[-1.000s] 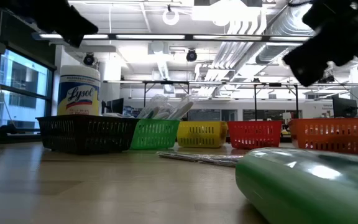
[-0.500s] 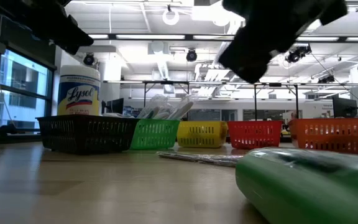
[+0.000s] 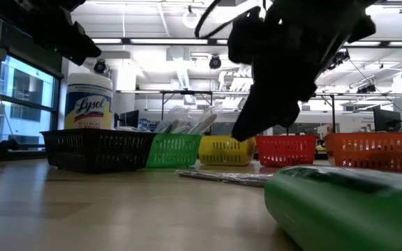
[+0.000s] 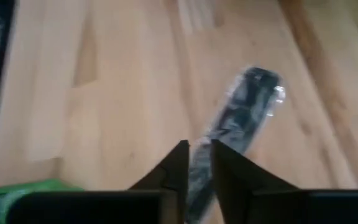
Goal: Pick & Place Travel size toiletries
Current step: Put the black comb into the red bin
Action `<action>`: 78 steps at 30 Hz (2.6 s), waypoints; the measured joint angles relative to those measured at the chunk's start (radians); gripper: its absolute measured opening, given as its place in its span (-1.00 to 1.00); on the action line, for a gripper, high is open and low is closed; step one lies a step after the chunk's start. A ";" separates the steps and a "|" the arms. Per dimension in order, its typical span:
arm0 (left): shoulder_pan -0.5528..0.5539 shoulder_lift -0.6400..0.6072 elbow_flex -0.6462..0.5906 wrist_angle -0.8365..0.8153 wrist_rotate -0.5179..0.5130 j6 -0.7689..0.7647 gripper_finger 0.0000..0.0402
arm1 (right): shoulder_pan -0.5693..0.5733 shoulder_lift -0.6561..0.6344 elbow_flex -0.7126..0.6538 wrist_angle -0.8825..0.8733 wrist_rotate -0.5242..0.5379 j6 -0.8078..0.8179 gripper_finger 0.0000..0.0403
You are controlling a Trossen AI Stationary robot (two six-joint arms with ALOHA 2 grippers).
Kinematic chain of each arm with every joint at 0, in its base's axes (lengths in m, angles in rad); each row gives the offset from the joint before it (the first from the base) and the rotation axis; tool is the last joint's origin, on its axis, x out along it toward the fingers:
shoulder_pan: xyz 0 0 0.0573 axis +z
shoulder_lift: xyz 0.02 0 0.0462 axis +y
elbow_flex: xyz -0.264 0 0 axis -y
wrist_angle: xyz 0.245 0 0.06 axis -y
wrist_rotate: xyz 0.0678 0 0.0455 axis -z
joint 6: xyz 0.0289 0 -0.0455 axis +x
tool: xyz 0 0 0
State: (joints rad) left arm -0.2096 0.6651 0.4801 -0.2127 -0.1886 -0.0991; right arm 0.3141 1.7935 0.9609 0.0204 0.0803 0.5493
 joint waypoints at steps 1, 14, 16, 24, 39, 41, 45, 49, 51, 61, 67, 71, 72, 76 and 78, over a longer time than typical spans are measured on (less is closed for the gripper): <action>0.000 0.000 0.000 0.000 0.000 -0.004 -0.91 | 0.006 0.000 0.001 0.009 0.002 0.004 -0.72; 0.000 0.000 0.000 0.000 0.000 -0.046 -0.91 | 0.079 0.000 0.006 -0.047 0.124 0.199 0.01; 0.000 0.000 0.000 0.000 0.001 -0.048 -0.91 | 0.087 0.000 0.020 -0.064 0.130 0.188 0.01; 0.000 0.000 0.000 0.024 0.001 -0.082 -0.91 | 0.088 0.000 0.029 -0.065 0.134 0.119 0.01; 0.000 0.005 0.000 0.038 0.000 -0.090 -0.91 | 0.098 0.009 0.030 0.014 0.161 0.055 0.01; 0.000 0.005 0.000 0.038 0.000 -0.090 -0.91 | 0.099 0.012 0.030 0.011 0.161 0.078 0.01; 0.000 0.005 0.000 0.037 -0.007 -0.090 -0.91 | 0.098 0.038 0.030 0.010 0.192 0.085 0.01; 0.000 0.005 0.000 0.037 -0.010 -0.090 -0.91 | 0.089 0.074 0.042 -0.021 0.208 0.144 0.01; 0.000 0.005 0.000 0.029 -0.010 -0.090 -0.91 | 0.089 0.093 0.072 -0.049 0.216 0.175 0.01; 0.000 0.013 0.001 0.020 -0.010 -0.090 -0.91 | 0.087 0.183 0.238 -0.277 0.259 0.191 0.01; 0.000 0.013 0.001 0.000 -0.009 -0.090 -0.91 | 0.076 0.211 0.243 -0.307 0.239 0.230 0.01; 0.000 0.013 0.001 0.000 -0.005 -0.090 -0.91 | 0.076 0.210 0.244 -0.327 0.213 0.236 0.01; 0.000 0.013 0.001 0.000 -0.005 -0.090 -0.91 | 0.076 0.210 0.244 -0.340 0.212 0.235 0.01; 0.000 0.013 0.001 0.000 -0.005 -0.090 -0.91 | 0.078 0.206 0.246 -0.429 0.211 0.233 0.01; 0.000 0.013 0.001 0.000 -0.005 -0.090 -0.91 | 0.079 0.205 0.246 -0.475 0.196 0.233 0.01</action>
State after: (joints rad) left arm -0.2100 0.6781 0.4812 -0.2127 -0.1932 -0.1886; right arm 0.3927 1.9987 1.2074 -0.4548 0.2762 0.7822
